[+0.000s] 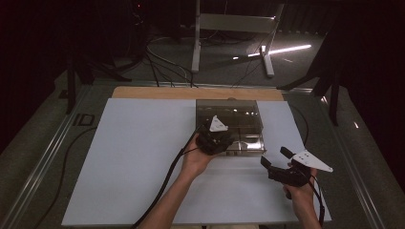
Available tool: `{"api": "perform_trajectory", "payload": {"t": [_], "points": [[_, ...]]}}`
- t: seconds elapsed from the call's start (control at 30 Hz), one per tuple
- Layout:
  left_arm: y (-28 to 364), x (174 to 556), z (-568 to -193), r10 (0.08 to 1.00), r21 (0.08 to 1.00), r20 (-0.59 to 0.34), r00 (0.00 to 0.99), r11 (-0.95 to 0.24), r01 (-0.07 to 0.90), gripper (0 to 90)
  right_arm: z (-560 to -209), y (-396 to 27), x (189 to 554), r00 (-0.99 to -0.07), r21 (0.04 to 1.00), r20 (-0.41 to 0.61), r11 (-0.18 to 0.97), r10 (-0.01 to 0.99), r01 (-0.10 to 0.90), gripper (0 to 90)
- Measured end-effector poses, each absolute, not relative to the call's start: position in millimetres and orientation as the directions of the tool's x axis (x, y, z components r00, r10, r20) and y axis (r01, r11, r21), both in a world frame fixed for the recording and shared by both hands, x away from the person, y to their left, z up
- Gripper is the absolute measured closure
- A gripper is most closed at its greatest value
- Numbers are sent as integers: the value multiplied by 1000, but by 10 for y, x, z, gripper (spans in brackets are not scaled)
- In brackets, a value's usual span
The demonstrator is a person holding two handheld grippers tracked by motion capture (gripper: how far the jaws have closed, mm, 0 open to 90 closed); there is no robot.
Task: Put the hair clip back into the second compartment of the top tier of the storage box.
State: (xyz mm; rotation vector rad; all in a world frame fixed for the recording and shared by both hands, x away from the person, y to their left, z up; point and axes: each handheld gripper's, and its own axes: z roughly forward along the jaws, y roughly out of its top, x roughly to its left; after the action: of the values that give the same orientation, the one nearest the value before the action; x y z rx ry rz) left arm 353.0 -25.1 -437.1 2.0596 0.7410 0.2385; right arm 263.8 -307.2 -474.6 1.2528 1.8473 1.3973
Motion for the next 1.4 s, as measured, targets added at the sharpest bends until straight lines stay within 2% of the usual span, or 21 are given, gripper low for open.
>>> {"api": "perform_trajectory", "payload": {"t": [0.9, 0.93, 1.07, 1.27, 1.4], "points": [[-322, 3510, -4422, 581, 803, -119, 805, -421, 422, 757, -4750, -3075, 2643, -448, 928, 132, 48, 884, 369, 86], [-319, 3510, -4419, 584, 807, -126, 802, -410, 425, 675, -4750, -3076, 2642, -448, 929, 132, 48, 884, 368, 86], [-285, 3520, -4392, 600, 819, -148, 786, -372, 438, 502, -4750, -3076, 2642, -449, 929, 132, 48, 884, 367, 86], [-253, 3513, -4361, 637, 833, -138, 759, -340, 437, 272, -4749, -3075, 2641, -449, 929, 132, 48, 884, 368, 86], [-230, 3512, -4349, 640, 840, -154, 752, -316, 441, 180, -4750, -3071, 2641, -450, 928, 131, 50, 883, 368, 86]]}}
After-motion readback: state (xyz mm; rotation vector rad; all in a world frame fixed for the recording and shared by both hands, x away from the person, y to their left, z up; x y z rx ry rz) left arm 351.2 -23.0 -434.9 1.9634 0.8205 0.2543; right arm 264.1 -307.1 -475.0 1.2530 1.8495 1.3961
